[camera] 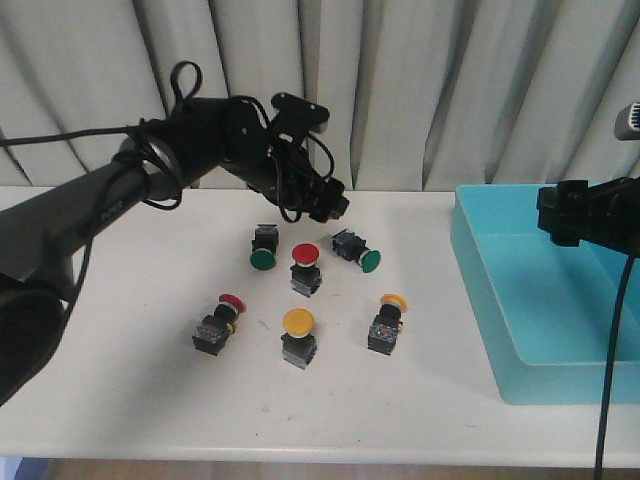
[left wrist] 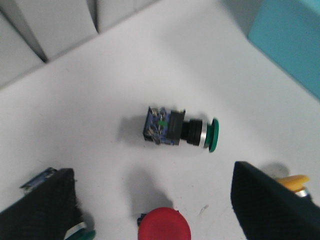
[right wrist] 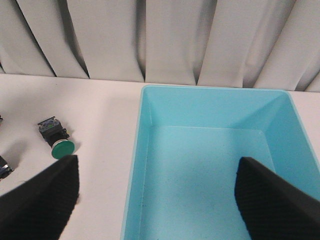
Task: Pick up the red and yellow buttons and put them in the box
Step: 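Reach the left gripper to the red-capped button between the green ones and grasp it, then carry the red button toward the right gripper and close the right gripper on it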
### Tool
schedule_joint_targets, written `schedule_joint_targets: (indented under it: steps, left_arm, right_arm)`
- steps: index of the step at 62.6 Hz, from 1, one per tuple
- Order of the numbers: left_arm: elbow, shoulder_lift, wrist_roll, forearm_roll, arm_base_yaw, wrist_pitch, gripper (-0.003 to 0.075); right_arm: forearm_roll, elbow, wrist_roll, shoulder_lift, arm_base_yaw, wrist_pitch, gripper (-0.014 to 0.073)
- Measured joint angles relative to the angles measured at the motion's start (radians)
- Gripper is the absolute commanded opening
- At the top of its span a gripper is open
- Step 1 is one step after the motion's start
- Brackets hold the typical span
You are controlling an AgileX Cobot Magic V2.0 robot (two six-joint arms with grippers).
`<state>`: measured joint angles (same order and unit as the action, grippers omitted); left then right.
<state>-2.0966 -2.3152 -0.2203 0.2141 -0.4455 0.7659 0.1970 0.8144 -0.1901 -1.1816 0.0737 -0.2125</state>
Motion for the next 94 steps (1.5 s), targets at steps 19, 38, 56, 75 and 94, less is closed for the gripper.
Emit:
schedule_joint_targets:
  steps: [19,38,56,75,94]
  left_arm:
    - [-0.006,-0.089,0.070,-0.043,-0.004,0.030,0.0590]
    - [-0.006,-0.111,0.081,-0.042,-0.004,0.076,0.0590]
    - [-0.006,-0.145,0.114,-0.041,-0.004,0.105,0.0438]
    - [-0.006,-0.149,0.116,-0.040,-0.004,0.086,-0.0009]
    - [-0.006,-0.040,0.115,0.046,-0.004,0.078,-0.0007]
  right_arm:
    - [-0.004,0.000,0.000,0.000,0.000,0.000,0.0594]
    - [-0.006,0.000,0.000,0.000,0.000,0.000,0.0594]
    - [-0.014,0.000,0.000,0.000,0.000,0.000,0.0594]
    - [-0.024,0.000,0.000,0.000,0.000,-0.008,0.0594]
    - [-0.023,0.000,0.100,-0.038,0.105,-0.025,0.0594]
